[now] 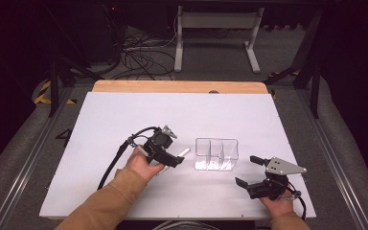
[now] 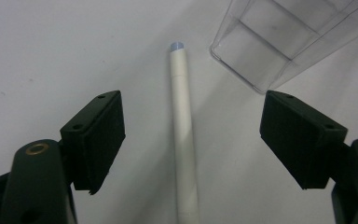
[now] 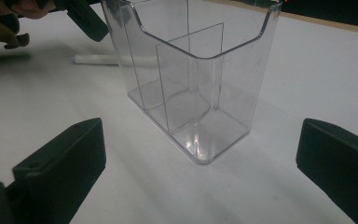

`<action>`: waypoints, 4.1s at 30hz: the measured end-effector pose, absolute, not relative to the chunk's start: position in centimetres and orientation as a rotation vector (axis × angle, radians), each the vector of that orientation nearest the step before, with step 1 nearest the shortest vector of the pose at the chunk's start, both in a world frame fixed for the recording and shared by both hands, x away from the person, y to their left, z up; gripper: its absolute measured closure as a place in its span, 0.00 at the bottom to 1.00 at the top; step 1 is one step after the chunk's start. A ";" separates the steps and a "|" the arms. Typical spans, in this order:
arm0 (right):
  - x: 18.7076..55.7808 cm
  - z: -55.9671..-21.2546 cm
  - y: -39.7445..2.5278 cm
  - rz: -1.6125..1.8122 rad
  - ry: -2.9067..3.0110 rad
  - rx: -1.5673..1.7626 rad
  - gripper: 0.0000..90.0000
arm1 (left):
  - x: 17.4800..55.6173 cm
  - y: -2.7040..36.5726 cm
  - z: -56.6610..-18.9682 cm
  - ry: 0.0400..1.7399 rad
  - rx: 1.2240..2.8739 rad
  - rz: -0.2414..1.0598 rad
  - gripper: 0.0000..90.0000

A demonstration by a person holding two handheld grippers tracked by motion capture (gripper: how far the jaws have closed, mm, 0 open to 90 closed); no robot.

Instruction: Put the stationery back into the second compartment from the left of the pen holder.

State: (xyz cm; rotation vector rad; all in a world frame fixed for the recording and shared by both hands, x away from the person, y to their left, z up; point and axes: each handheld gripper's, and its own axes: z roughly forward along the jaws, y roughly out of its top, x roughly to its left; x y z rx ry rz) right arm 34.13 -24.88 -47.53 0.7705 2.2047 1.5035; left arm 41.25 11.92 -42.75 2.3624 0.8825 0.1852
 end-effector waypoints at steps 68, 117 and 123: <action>34.2 -47.6 -24.8 1.501 2.228 0.760 0.03 | 41.6 9.7 -41.9 0.951 2.453 0.286 0.88; 34.2 -47.6 -24.7 1.499 2.231 0.753 0.04 | 39.0 13.3 -36.3 0.621 1.742 0.233 0.87; 34.2 -47.6 -24.7 1.499 2.231 0.753 0.04 | 38.9 12.8 -36.4 0.540 1.695 0.251 0.87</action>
